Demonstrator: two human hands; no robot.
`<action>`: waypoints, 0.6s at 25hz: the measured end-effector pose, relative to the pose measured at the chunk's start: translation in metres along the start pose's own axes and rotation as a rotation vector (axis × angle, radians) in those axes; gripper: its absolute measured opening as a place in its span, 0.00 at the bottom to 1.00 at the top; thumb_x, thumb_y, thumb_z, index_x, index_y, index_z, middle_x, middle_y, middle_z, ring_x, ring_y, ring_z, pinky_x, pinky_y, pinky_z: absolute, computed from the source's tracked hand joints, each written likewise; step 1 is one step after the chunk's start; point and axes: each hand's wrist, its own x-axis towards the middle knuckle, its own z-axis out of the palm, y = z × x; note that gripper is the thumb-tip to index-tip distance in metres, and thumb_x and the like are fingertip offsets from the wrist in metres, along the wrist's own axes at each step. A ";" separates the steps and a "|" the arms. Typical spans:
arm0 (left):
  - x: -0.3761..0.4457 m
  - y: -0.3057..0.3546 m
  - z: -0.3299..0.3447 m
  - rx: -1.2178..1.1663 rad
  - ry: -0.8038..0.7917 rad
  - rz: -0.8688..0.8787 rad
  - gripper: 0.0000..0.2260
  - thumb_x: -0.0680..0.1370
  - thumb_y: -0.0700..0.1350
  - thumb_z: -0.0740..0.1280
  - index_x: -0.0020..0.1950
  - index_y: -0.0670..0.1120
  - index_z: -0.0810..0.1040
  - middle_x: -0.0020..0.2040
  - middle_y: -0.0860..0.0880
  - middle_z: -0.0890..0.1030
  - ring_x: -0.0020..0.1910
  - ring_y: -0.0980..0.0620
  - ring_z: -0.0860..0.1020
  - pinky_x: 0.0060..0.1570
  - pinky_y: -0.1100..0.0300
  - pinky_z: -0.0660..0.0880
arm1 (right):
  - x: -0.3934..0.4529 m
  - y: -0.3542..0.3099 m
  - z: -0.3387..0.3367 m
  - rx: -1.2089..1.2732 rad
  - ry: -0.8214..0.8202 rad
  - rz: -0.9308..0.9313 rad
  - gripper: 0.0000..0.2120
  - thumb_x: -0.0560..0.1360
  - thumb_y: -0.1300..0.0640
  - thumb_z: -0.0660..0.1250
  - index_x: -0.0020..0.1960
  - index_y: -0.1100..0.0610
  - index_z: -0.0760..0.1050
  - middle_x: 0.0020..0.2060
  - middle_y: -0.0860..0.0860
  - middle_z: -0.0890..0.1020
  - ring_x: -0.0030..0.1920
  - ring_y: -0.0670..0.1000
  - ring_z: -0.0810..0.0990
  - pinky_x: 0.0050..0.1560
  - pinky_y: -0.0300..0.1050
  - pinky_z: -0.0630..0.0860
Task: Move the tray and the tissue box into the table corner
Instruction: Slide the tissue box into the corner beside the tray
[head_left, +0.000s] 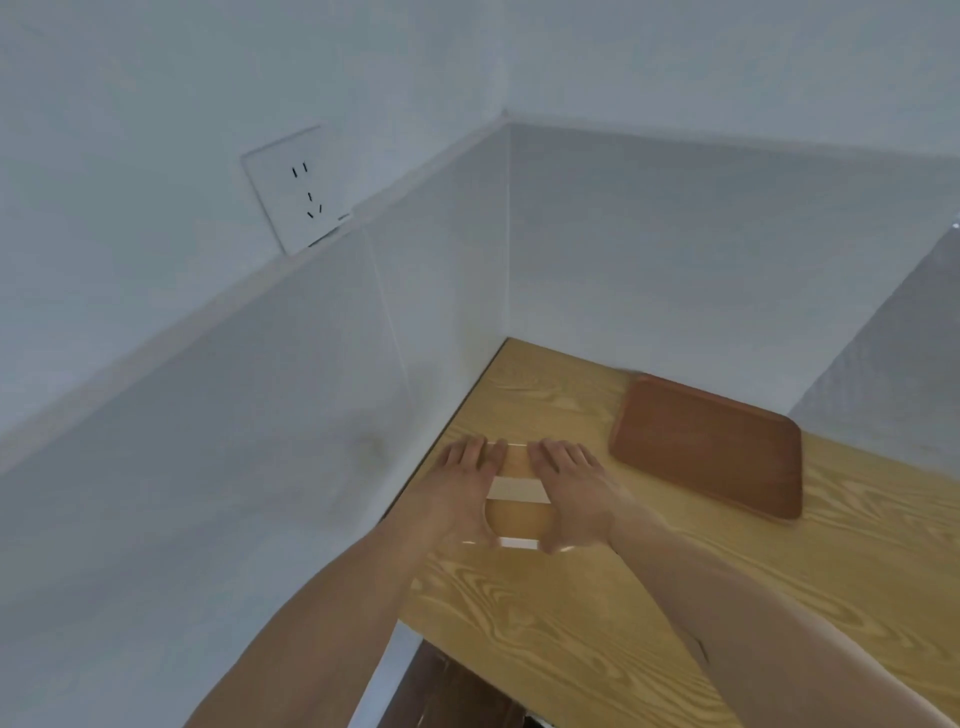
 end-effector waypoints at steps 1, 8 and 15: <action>0.011 0.000 -0.001 0.004 -0.009 0.003 0.56 0.62 0.64 0.75 0.79 0.48 0.45 0.75 0.42 0.56 0.75 0.40 0.56 0.74 0.45 0.56 | 0.007 0.009 0.000 0.017 -0.014 0.006 0.63 0.62 0.40 0.77 0.82 0.59 0.43 0.80 0.58 0.53 0.79 0.59 0.50 0.80 0.56 0.49; 0.079 -0.001 0.002 0.067 -0.137 0.040 0.59 0.61 0.64 0.76 0.79 0.49 0.43 0.76 0.42 0.53 0.76 0.39 0.51 0.75 0.45 0.52 | 0.037 0.048 0.015 0.074 -0.025 0.074 0.63 0.62 0.39 0.77 0.82 0.60 0.43 0.80 0.58 0.53 0.79 0.60 0.51 0.80 0.56 0.49; 0.120 -0.025 0.006 0.082 -0.181 0.102 0.59 0.61 0.64 0.76 0.79 0.49 0.42 0.77 0.41 0.52 0.77 0.41 0.51 0.76 0.46 0.51 | 0.074 0.058 0.023 0.096 -0.023 0.143 0.63 0.62 0.38 0.77 0.82 0.60 0.43 0.80 0.58 0.53 0.79 0.60 0.51 0.80 0.57 0.49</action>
